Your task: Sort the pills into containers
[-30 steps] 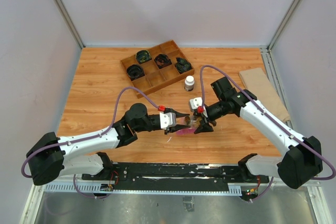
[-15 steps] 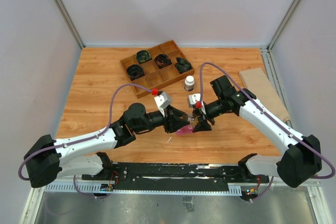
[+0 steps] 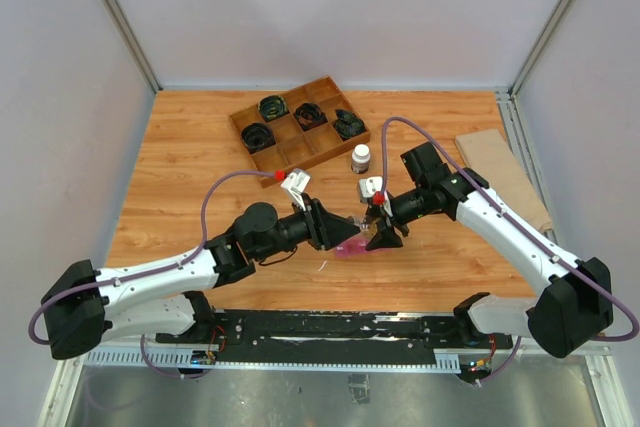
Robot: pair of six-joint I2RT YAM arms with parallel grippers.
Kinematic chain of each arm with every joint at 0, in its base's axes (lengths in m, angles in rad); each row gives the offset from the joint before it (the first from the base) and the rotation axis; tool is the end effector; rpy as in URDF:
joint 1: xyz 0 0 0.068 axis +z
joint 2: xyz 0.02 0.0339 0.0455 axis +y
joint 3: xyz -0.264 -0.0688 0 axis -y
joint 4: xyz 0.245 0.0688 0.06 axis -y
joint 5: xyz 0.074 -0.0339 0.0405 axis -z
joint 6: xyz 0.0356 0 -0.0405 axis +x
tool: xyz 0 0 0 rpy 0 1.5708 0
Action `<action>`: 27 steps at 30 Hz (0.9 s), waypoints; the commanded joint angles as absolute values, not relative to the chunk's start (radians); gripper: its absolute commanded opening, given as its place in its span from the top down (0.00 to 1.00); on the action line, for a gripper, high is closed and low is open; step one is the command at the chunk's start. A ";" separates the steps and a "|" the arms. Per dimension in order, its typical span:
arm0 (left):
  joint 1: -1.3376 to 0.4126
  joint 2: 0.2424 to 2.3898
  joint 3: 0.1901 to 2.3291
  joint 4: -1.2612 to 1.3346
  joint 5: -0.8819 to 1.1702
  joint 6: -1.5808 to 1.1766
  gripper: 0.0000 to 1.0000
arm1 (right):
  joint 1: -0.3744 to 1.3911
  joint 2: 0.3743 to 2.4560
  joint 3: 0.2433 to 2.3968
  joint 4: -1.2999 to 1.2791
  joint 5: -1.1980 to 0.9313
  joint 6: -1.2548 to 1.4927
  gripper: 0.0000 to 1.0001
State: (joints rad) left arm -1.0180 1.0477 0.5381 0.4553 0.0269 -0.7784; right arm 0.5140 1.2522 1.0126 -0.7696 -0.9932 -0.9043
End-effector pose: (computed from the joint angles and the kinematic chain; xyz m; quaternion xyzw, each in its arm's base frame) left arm 0.1256 -0.2053 0.2691 0.0959 0.7197 -0.5439 0.4207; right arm 0.1937 0.1436 0.2853 -0.6503 0.5551 0.4018 0.3278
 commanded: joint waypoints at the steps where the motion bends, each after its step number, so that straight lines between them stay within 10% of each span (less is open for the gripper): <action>1: -1.019 1.018 0.550 0.532 0.009 -0.814 0.76 | 0.495 1.245 1.025 -0.805 -0.986 -0.946 0.99; 14: -1.019 0.760 0.441 0.535 0.102 -0.486 0.06 | 0.495 1.242 1.031 -0.855 -1.036 -1.010 1.00; 27: -1.019 0.747 0.302 0.735 0.336 0.205 0.01 | 0.495 1.250 1.034 -0.893 -1.059 -1.063 0.99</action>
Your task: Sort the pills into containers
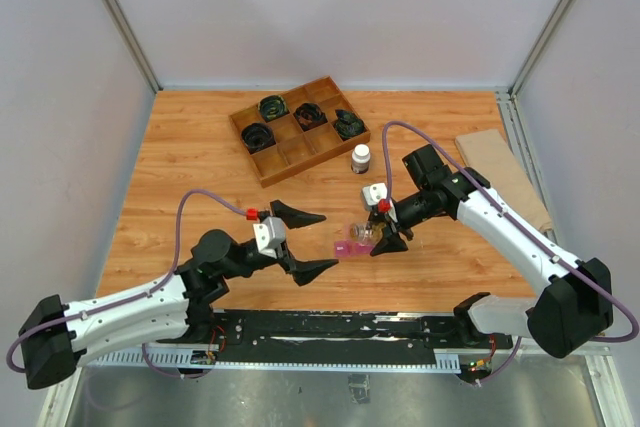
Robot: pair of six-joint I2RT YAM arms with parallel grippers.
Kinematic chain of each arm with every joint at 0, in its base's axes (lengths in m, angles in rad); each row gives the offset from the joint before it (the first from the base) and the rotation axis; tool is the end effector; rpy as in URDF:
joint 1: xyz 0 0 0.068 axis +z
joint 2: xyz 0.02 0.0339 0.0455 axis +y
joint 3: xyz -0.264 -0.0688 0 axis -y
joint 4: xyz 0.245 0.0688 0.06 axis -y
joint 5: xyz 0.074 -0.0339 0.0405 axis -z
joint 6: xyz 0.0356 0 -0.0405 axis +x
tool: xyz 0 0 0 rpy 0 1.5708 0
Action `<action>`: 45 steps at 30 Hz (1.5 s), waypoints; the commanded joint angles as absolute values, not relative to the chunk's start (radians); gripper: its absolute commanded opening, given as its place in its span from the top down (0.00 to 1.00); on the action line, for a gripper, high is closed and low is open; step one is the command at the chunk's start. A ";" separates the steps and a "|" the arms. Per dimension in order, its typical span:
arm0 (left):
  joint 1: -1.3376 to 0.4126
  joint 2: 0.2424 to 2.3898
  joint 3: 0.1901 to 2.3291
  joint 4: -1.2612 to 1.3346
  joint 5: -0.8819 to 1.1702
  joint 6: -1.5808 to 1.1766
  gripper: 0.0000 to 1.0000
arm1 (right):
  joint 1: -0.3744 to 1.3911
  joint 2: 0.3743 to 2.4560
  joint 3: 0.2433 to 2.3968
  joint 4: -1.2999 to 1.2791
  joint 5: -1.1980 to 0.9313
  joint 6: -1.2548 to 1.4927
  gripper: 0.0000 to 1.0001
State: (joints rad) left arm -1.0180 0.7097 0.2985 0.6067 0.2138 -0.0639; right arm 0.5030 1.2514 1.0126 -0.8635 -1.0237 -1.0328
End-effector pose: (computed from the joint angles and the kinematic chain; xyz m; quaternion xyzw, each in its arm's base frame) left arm 0.0855 -0.1529 0.2637 0.3630 0.5228 -0.4537 0.6238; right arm 0.1878 0.1381 0.2819 -0.6708 0.5311 0.4068 0.3200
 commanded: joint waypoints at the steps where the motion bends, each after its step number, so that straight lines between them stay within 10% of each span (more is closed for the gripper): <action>1: -1.020 0.772 0.309 0.747 0.349 0.233 0.01 | 0.495 1.252 1.035 -0.894 -1.059 -1.065 0.99; 13: -0.974 1.036 0.488 0.673 0.418 0.328 0.07 | 0.495 1.252 1.037 -0.903 -1.060 -1.077 0.99; 33: -0.974 1.113 0.540 0.632 0.484 0.271 0.54 | 0.495 1.248 1.037 -0.907 -1.056 -1.077 0.99; 45: -0.973 1.121 0.522 0.729 0.412 -0.169 1.00 | 0.495 1.255 1.042 -0.905 -1.041 -1.068 0.99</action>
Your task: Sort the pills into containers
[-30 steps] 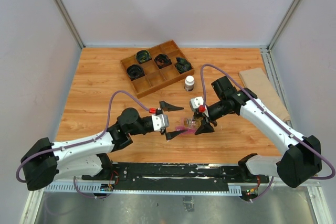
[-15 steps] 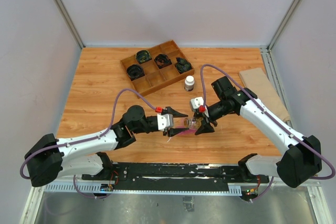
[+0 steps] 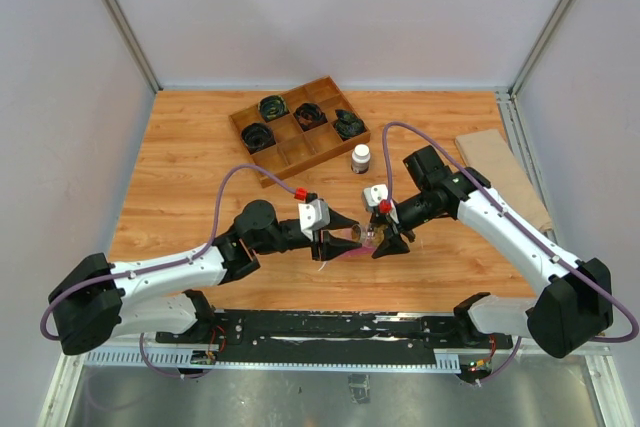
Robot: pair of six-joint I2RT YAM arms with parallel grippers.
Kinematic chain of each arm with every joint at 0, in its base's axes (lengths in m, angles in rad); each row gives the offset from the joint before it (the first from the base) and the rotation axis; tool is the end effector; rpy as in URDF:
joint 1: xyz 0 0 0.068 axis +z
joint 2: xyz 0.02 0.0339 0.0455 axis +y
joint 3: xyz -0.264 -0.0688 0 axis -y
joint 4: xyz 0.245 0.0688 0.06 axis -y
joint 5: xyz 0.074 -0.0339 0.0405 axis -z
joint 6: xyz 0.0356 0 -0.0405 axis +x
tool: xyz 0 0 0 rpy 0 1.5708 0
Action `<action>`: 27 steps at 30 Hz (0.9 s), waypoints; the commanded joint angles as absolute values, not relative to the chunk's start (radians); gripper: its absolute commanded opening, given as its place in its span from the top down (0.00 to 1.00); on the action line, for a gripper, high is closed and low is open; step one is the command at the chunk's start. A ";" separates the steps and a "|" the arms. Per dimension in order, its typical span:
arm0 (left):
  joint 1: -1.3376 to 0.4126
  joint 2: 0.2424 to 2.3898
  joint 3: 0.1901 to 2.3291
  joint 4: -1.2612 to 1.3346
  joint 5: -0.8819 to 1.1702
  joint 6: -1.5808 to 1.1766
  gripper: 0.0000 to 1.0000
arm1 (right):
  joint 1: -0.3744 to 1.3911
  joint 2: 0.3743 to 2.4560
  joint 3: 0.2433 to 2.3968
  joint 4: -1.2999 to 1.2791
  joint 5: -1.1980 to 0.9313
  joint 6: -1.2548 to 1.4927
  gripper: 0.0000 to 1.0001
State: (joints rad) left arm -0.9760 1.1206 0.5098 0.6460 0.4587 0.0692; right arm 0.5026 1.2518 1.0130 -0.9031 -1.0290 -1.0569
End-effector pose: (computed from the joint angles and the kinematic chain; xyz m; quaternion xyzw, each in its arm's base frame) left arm 0.1248 -0.2127 0.2636 0.4793 0.5044 -0.4488 0.5606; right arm 0.1850 0.1365 0.2805 -0.6725 0.5312 0.4118 0.3097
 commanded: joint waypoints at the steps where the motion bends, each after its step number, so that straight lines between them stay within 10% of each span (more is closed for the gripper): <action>1: -0.974 1.116 0.520 0.730 0.378 -0.234 1.00 | 0.495 1.256 1.042 -0.905 -1.041 -1.067 1.00; 11: -1.089 1.051 0.510 0.647 -0.046 -0.687 0.99 | 0.495 1.264 1.043 -0.905 -1.039 -1.064 0.99; 20: -1.091 1.046 0.517 0.623 -0.033 -0.629 0.20 | 0.495 1.259 1.043 -0.905 -1.037 -1.062 1.00; 27: -1.090 0.910 0.453 0.529 -0.007 -0.473 0.01 | 0.495 1.258 1.043 -0.905 -1.040 -1.064 0.99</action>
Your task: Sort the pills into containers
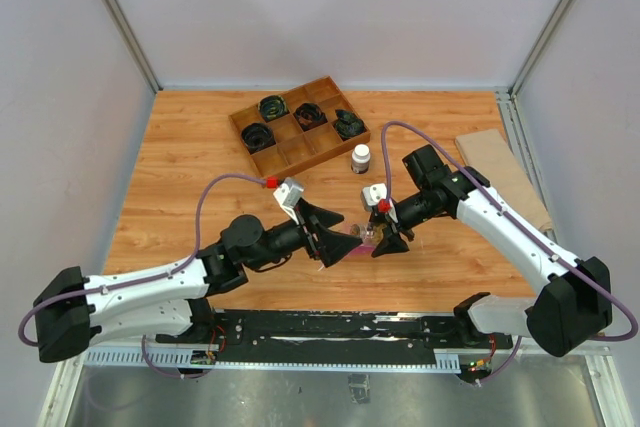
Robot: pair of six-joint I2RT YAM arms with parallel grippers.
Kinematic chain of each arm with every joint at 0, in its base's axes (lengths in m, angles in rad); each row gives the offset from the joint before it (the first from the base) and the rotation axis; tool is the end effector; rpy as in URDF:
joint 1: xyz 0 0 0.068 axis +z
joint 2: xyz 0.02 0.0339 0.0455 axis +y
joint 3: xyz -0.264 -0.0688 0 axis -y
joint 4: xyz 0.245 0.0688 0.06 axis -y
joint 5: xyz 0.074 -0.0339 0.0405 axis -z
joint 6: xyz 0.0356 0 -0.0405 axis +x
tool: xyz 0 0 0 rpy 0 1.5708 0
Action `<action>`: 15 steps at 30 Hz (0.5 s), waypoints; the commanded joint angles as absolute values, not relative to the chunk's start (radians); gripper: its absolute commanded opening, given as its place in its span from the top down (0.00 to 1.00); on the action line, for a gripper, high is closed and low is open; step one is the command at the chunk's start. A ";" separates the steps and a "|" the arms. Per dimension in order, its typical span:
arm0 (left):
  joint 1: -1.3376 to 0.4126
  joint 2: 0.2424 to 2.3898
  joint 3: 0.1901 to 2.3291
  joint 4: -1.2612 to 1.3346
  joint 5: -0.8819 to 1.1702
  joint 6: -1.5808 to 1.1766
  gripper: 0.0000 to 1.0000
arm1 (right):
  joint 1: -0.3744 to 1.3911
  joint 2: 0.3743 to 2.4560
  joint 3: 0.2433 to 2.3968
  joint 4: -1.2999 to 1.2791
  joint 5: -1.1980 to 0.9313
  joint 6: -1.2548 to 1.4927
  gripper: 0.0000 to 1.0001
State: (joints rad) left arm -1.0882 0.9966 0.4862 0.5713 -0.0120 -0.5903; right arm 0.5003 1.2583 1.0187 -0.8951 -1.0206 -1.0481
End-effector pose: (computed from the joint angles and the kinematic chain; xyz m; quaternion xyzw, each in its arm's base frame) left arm 0.1067 -0.2027 0.2745 0.1646 0.6652 -0.5392 0.4896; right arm 0.1874 0.1371 0.2809 -0.6712 0.5352 0.4080 0.3107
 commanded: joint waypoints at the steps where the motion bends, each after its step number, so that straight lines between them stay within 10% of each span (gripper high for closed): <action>1: -1.089 0.888 0.447 0.500 0.002 -0.437 0.01 | 0.494 1.258 1.043 -0.906 -1.039 -1.064 0.99; 15: -1.075 0.851 0.363 0.642 0.281 0.339 0.01 | 0.495 1.260 1.041 -0.911 -1.047 -1.073 0.99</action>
